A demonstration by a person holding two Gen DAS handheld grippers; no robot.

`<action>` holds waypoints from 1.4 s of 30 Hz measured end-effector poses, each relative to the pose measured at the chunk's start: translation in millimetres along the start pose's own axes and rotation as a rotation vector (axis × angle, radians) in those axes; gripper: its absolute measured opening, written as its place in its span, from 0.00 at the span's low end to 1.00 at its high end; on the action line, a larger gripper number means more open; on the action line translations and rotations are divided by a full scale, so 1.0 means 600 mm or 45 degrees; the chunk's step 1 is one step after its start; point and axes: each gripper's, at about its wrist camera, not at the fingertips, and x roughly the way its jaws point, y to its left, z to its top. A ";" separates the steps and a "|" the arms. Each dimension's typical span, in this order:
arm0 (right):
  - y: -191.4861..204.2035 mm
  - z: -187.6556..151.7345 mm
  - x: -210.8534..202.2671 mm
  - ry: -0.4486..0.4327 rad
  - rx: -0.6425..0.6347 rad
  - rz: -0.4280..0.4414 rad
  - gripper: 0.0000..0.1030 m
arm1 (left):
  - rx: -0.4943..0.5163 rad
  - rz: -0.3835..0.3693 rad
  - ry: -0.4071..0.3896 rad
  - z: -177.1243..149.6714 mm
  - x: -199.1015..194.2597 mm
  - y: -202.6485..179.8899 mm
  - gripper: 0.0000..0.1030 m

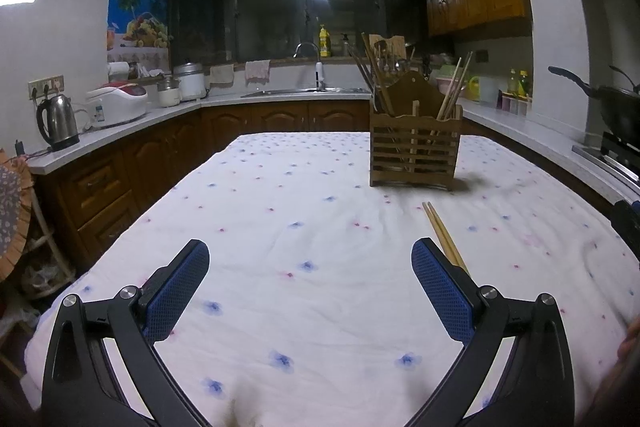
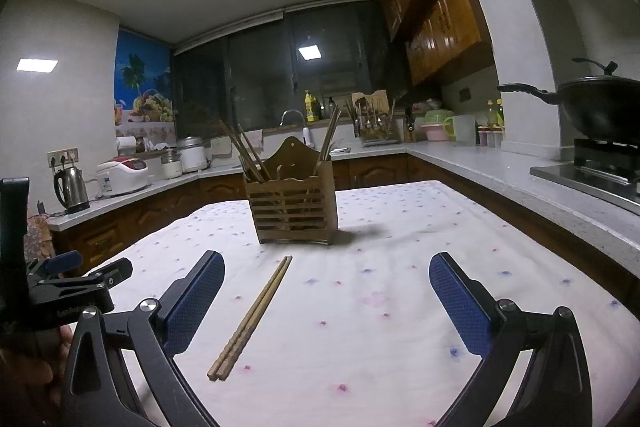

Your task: Organize utensils

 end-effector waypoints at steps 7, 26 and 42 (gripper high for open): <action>0.005 0.000 0.002 -0.001 -0.003 0.005 1.00 | 0.002 0.003 -0.003 0.000 0.001 0.001 1.00; 0.010 -0.002 0.002 -0.003 -0.004 0.007 1.00 | 0.045 0.010 -0.028 0.008 -0.012 -0.008 1.00; 0.020 -0.003 0.008 0.004 -0.001 0.016 1.00 | 0.043 -0.002 -0.011 0.009 -0.013 -0.009 1.00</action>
